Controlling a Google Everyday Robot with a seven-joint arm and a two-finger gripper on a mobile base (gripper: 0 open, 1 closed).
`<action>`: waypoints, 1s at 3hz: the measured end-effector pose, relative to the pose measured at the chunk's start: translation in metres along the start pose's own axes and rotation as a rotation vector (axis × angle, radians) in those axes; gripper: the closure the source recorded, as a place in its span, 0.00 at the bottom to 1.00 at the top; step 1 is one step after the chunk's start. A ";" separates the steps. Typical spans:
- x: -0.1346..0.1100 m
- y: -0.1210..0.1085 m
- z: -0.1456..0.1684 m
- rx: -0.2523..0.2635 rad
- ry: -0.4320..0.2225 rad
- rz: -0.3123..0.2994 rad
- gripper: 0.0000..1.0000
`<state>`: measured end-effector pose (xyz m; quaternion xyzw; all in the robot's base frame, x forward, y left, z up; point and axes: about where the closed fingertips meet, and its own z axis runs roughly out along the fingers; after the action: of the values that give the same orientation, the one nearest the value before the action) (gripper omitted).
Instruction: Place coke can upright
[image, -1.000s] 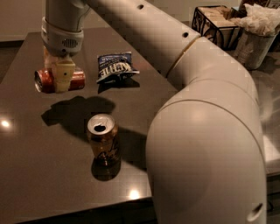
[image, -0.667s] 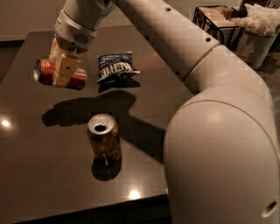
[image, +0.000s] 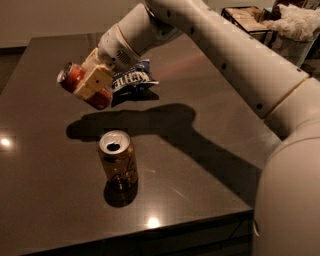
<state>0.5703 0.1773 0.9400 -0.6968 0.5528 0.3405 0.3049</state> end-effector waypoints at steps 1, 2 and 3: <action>0.022 -0.007 -0.008 0.083 -0.117 0.099 1.00; 0.045 -0.011 -0.012 0.157 -0.266 0.189 1.00; 0.056 -0.012 -0.016 0.190 -0.366 0.208 1.00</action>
Offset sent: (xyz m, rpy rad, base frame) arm 0.0300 -0.0551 -0.0400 0.3885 0.1639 -0.3258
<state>0.5927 0.1352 0.9046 -0.5309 0.5869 0.4372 0.4274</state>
